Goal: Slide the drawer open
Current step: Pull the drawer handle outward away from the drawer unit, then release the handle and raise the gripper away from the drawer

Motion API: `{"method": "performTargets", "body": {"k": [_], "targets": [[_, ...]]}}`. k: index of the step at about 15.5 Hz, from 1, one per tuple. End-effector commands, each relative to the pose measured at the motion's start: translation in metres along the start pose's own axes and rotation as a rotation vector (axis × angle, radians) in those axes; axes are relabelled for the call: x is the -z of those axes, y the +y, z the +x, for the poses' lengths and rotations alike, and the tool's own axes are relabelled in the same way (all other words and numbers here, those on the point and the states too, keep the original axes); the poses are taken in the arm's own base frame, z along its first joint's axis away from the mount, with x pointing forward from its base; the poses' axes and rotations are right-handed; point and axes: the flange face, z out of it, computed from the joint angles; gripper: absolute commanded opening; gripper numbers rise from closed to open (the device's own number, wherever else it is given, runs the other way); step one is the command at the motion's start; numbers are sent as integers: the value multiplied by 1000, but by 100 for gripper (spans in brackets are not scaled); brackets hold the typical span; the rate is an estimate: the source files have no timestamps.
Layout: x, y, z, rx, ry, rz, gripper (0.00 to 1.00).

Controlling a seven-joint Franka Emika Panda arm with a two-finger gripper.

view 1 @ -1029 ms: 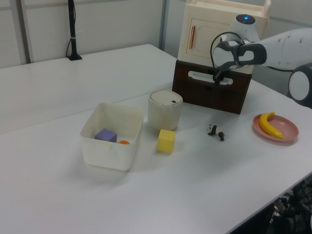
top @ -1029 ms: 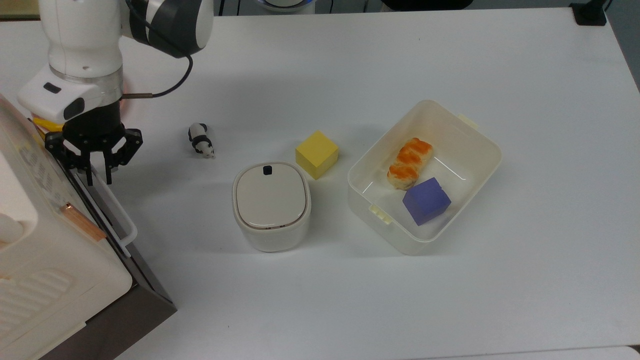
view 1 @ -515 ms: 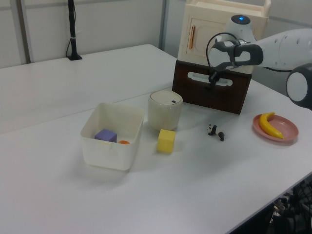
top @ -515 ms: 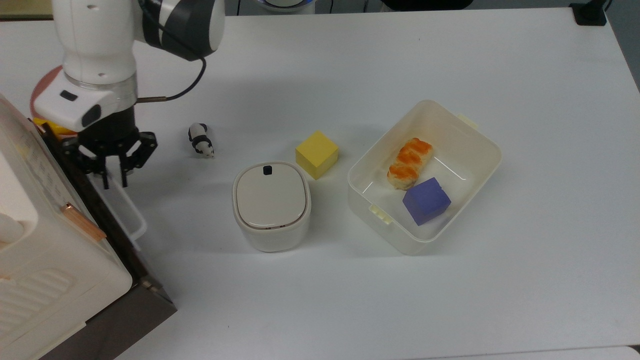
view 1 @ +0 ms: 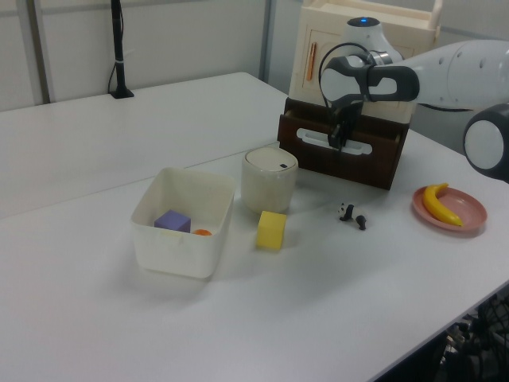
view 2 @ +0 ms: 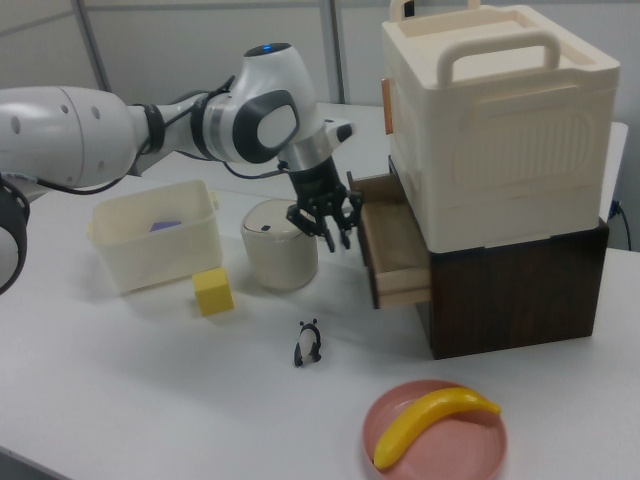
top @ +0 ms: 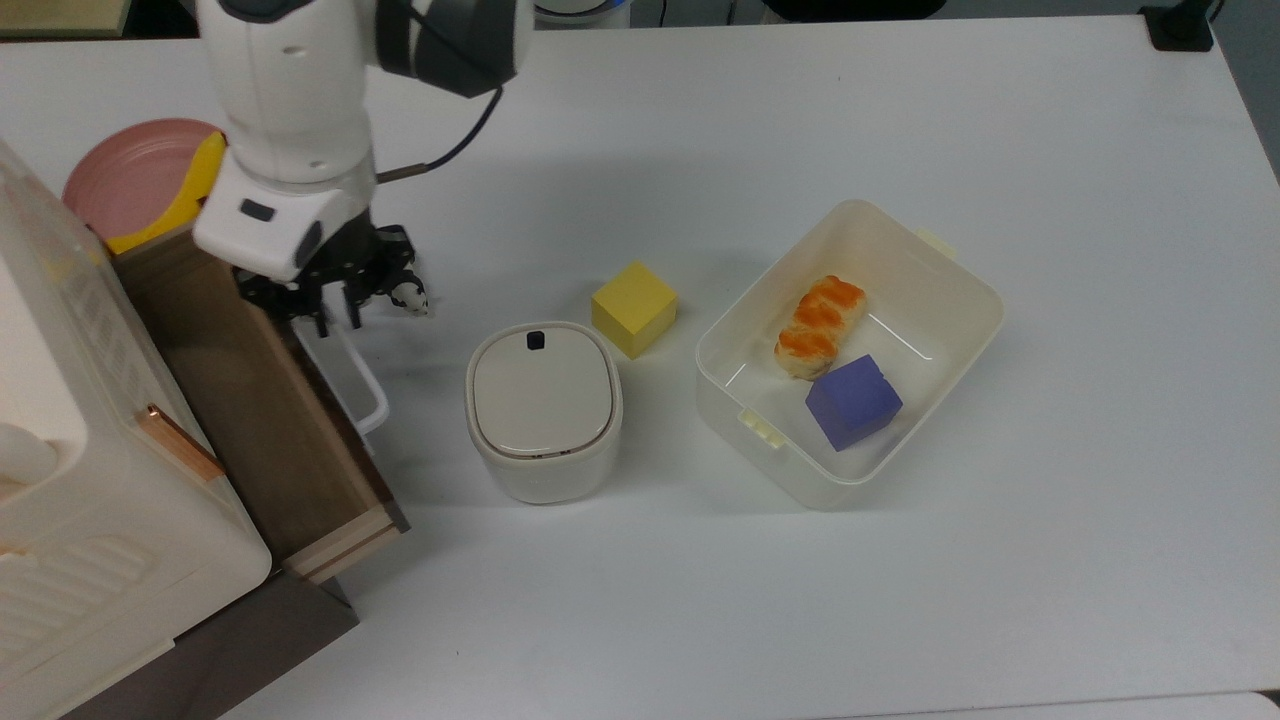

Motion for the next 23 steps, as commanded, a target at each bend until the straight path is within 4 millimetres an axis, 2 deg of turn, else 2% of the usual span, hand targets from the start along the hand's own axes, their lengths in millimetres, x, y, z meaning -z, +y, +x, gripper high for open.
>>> {"method": "performTargets", "body": {"k": [1, 3, 5, 6, 7, 8, 9, 11, 12, 13, 14, 17, 20, 23], "targets": [[5, -67, 10, 59, -75, 126, 26], [12, -67, 8, 54, -71, 130, 26], [16, -57, 6, 37, -54, 118, 27], [20, -52, 4, 29, -47, 113, 33], [30, -48, 3, 9, -28, 110, 46], [43, -41, -1, -42, -5, 112, 65], [60, -37, -4, -108, 25, 113, 70], [87, -36, -8, -151, 63, 98, 73], [108, -33, -8, -194, 98, 93, 94], [129, -35, -12, -242, 119, 93, 100], [138, -40, -16, -261, 120, 100, 100], [140, -62, -30, -335, -17, 177, 100], [154, -96, -36, -488, -139, 219, 100], [156, -95, -44, -540, -171, 232, 100]]}}
